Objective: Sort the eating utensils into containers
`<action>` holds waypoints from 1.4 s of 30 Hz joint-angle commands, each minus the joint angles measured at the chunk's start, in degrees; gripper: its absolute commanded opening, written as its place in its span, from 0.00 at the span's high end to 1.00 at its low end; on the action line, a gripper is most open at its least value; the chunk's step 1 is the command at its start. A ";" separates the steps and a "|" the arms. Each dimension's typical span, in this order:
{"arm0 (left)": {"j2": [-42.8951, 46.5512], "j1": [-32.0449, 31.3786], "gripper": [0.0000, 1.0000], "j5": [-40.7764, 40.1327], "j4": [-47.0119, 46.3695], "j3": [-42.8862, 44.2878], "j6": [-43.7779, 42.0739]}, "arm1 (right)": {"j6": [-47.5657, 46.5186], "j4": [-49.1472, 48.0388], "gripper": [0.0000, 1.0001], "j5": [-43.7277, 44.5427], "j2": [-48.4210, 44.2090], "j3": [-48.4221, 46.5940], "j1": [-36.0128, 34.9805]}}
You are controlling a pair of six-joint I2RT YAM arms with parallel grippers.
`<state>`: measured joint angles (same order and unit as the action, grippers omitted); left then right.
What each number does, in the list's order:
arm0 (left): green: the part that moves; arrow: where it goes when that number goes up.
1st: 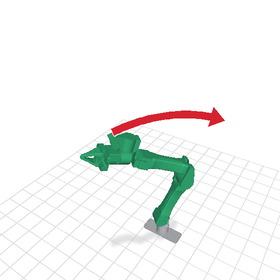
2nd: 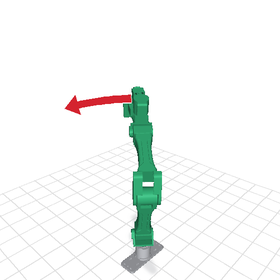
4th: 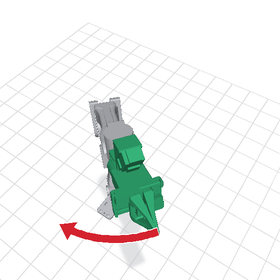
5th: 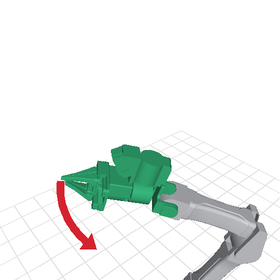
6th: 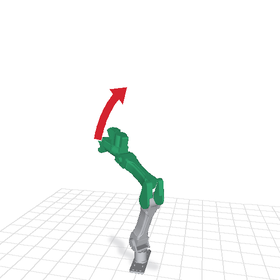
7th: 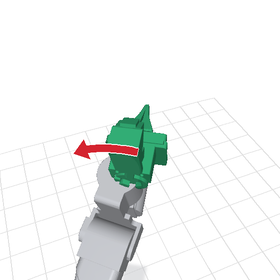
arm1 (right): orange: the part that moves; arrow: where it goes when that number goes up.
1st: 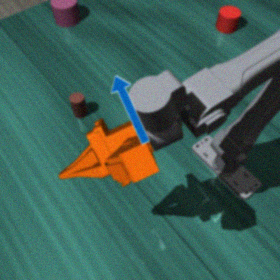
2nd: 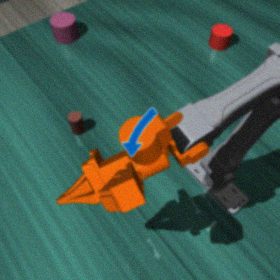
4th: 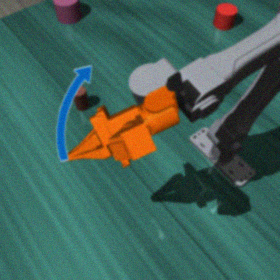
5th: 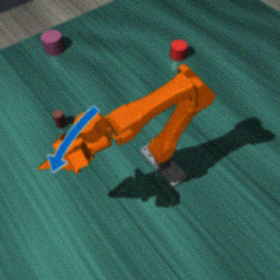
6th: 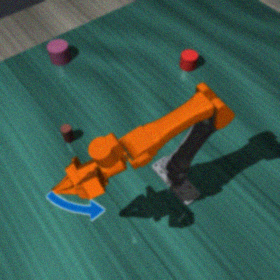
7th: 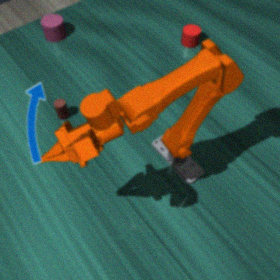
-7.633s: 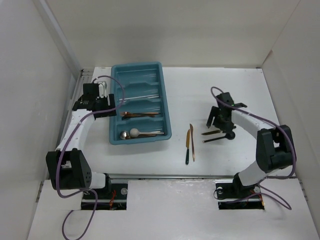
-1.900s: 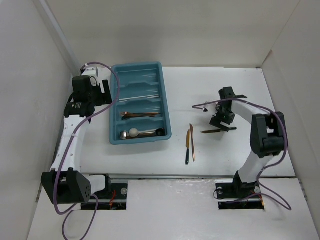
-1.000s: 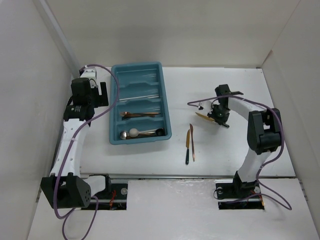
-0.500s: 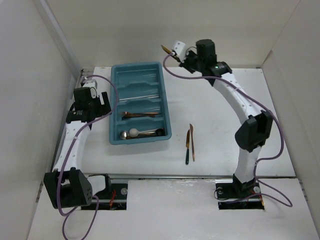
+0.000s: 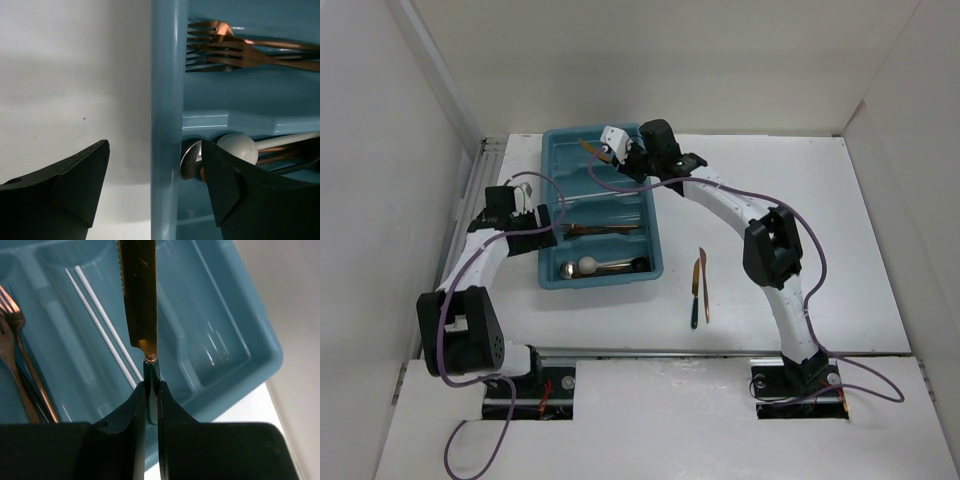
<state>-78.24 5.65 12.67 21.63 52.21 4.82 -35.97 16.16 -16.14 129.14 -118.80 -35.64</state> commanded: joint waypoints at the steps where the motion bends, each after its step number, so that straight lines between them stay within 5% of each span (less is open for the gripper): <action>1: -1.56 0.24 0.30 2.97 -1.85 -0.70 0.63 | 3.09 -7.46 1.00 -2.14 -1.09 -4.68 0.13; 8: -7.71 -0.29 0.60 3.68 -1.24 1.23 -0.42 | 4.94 -7.46 1.00 -1.44 -1.09 -4.68 0.13; 10: -8.94 -0.29 0.81 3.68 0.16 2.45 -1.21 | 4.94 -7.46 1.00 -1.44 -1.09 -4.07 0.13; 13: -10.26 -0.29 1.00 1.76 2.45 3.86 -3.49 | 6.16 -7.46 1.00 -0.91 -2.31 -3.46 0.13; 24: -4.83 -3.98 1.00 -5.20 9.39 5.62 -11.41 | 8.63 -7.46 1.00 -2.32 -7.32 2.79 0.66; 42: -8.51 -6.44 1.00 -7.22 21.88 11.16 -19.66 | 10.83 -7.46 1.00 -2.76 -7.41 2.61 3.38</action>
<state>-86.56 0.01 9.02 36.49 61.56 -7.03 -26.09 11.97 -17.89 124.29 -115.31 -32.27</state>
